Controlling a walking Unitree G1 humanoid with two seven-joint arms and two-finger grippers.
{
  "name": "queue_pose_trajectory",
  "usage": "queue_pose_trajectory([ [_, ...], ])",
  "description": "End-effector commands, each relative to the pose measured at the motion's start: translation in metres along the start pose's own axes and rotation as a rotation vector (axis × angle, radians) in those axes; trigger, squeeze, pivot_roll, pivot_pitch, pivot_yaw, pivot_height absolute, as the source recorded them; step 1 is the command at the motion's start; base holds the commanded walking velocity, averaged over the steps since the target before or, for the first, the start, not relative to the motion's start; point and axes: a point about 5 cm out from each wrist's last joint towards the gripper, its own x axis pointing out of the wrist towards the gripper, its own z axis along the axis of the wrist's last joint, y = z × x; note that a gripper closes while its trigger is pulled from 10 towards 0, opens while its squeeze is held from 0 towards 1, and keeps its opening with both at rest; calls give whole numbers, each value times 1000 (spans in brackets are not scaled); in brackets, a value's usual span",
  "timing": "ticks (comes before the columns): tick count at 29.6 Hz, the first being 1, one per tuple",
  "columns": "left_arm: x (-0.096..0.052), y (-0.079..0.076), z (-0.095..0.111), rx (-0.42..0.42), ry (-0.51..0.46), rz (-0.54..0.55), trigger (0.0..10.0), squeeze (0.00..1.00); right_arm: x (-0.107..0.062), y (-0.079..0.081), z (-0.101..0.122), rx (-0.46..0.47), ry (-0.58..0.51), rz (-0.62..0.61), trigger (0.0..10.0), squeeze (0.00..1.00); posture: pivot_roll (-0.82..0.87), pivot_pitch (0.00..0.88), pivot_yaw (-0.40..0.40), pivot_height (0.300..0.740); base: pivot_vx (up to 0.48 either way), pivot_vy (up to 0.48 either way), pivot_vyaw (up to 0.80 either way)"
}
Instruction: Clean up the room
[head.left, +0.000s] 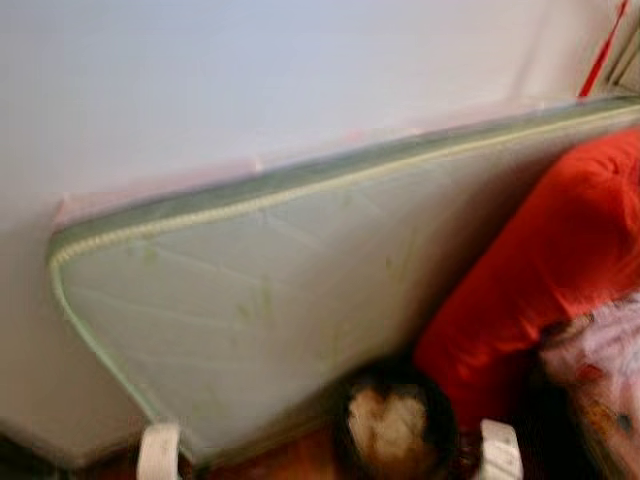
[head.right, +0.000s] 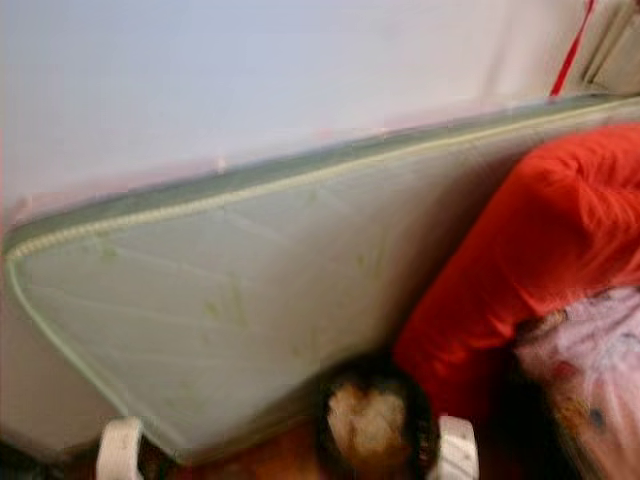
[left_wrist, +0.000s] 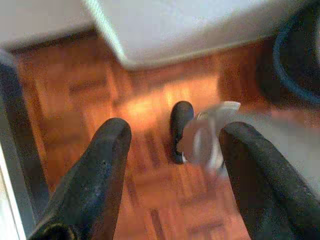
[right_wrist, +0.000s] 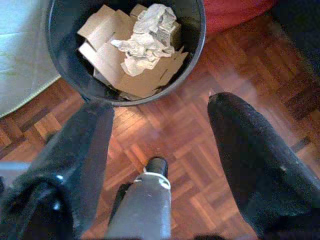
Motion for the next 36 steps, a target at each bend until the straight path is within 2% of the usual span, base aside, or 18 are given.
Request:
queue_pose_trajectory([
  [1,2,5,14,26,-36,15,10000,0,1,6,2,13,-8,11,10000,0,112,0,-11,740,0,0,0],
  [17,3,4,15,60,-30,6,10000,0,1,5,3,30,-10,-3,10000,0,112,0,-14,740,0,0,0],
  [20,3,4,15,63,-30,5,10000,0,1,5,2,31,-4,-5,10000,0,113,0,-14,740,0,-330,0],
  [23,3,4,15,66,-30,4,10000,0,1,5,1,47,1,-5,10000,0,112,0,-12,740,0,-346,-779],
  [25,3,4,16,70,-30,3,10000,0,2,5,2,16,6,2,10000,0,114,0,-13,740,0,-360,-756],
  [36,3,3,17,72,-32,0,10000,0,2,5,4,9,-6,-9,10000,0,114,0,-15,740,0,-460,0],
])
